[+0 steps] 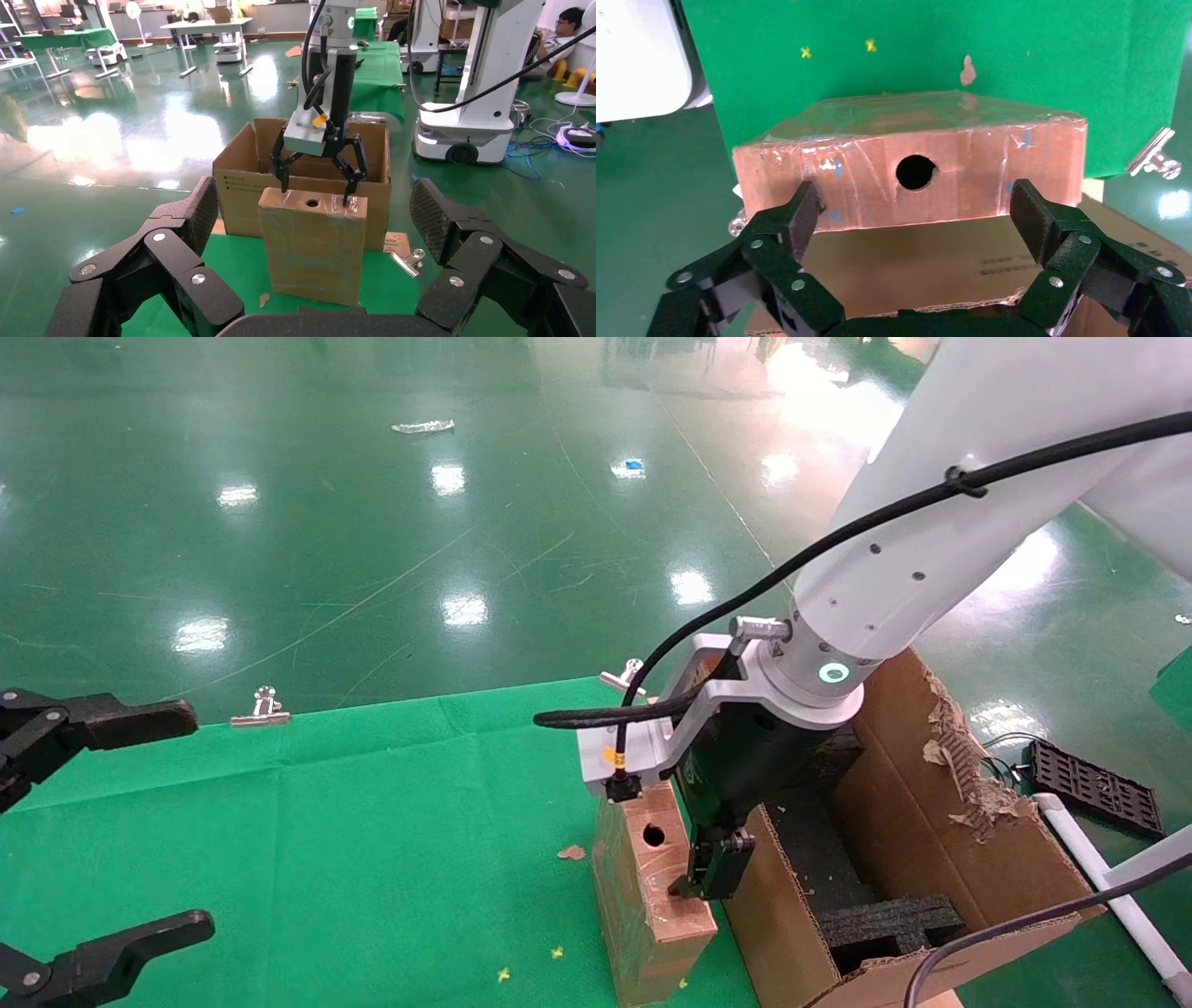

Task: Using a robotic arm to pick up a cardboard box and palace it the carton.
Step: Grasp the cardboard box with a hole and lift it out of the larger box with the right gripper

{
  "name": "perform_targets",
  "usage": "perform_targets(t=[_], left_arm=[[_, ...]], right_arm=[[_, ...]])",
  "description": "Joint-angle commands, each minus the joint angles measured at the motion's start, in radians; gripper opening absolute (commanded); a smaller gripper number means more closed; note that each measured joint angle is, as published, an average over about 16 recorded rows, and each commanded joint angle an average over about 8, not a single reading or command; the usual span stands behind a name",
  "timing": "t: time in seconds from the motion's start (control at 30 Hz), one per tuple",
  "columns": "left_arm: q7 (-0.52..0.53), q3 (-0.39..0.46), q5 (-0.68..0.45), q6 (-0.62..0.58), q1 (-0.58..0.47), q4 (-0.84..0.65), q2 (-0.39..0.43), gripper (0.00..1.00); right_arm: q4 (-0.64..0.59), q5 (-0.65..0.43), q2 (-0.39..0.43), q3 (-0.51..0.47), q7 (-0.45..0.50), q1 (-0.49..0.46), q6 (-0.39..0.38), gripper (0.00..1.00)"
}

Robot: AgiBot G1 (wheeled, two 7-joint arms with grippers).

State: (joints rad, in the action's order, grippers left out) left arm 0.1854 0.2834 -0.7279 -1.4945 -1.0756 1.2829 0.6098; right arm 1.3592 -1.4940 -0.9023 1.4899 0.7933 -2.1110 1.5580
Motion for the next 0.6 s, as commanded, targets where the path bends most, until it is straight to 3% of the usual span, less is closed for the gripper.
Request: perform_targets(t=[0.03, 0.27, 0.43, 0.6], left_arm=[[0.0, 0.0, 0.0, 0.0, 0.0, 0.0, 0.0, 1.0], [0.0, 0.001, 0.0, 0.0, 0.0, 0.0, 0.0, 1.0], [-0.001, 0.001, 0.001, 0.0, 0.0, 0.0, 0.0, 1.0], [-0.001, 0.001, 0.001, 0.001, 0.0, 0.0, -0.001, 1.0]], right_arm=[[0.0, 0.014, -0.009, 0.033, 0.008, -0.009, -0.004, 1.0], [-0.005, 0.018, -0.008, 0.071, 0.123, -0.055, -0.025, 1.0], [-0.041, 0.078, 0.028, 0.072, 0.328, -0.076, -0.02, 1.0], [-0.171, 0.18, 0.04, 0.083, 0.522, -0.066, 0.004, 1.0]])
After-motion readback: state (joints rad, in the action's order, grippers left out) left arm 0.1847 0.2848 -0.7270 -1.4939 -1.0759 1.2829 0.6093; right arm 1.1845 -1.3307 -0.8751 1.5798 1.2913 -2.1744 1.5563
